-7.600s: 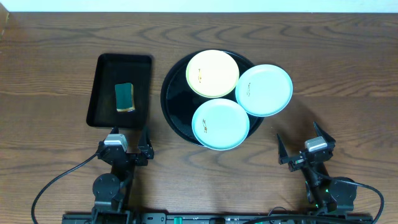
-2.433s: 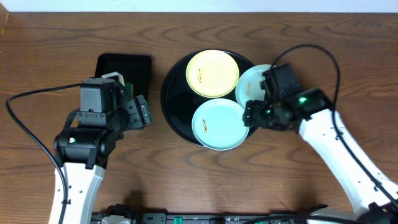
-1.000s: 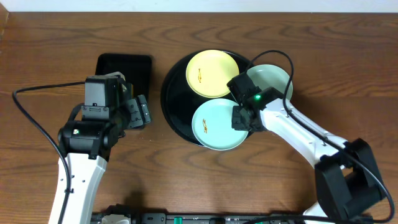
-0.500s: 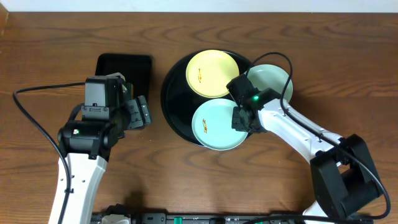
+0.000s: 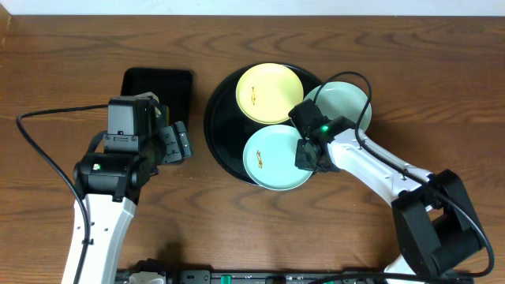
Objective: Clean dirty plates on tray and stack at the side
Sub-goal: 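Grasp the rim of the right pale blue plate with the right gripper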
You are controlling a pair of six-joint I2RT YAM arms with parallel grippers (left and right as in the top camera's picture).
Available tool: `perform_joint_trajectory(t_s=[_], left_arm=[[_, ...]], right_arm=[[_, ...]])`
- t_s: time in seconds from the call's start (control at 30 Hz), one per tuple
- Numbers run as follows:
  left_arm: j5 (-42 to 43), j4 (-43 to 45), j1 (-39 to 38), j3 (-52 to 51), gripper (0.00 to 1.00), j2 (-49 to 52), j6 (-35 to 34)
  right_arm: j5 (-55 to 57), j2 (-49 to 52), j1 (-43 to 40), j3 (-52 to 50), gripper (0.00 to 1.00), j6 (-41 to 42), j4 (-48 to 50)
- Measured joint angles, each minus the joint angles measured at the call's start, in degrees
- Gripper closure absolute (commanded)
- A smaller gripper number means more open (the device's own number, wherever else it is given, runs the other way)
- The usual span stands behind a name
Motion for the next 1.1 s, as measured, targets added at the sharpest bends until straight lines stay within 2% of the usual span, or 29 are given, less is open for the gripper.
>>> perform_joint_trajectory(t_s=[0.03,0.07,0.5,0.87,1.0,1.03,1.1], left_arm=[[0.0,0.0,0.0,0.0,0.15,0.0,0.0],[0.0,0.0,0.0,0.0,0.15,0.0,0.0],[-2.0,0.0,0.0,0.0,0.15,0.0,0.0],[-4.4,1.7,0.0,0.0,0.15,0.2,0.0],[-6.9,3.2,0.0,0.0,0.14,2.4,0.0],[-7.3,3.8,0.0,0.0,0.1,3.6,0.1],[-7.8,5.6,0.0,0.0,0.1,6.2,0.3]], right_arm=[[0.0,0.0,0.0,0.0,0.91,0.2,0.0],[0.0,0.0,0.0,0.0,0.98,0.2,0.0],[0.0,-0.4,0.0,1.6,0.99,0.0,-0.5],[3.8,-10.0,0.0,8.2,0.99,-6.7,0.3],[4.6,-9.4,0.0,8.2,0.99,-7.7,0.2],[4.8,-9.3,0.0,8.2,0.99,-7.9,0.2],[5.0,-9.2,0.0,8.2,0.99,-8.1,0.5]])
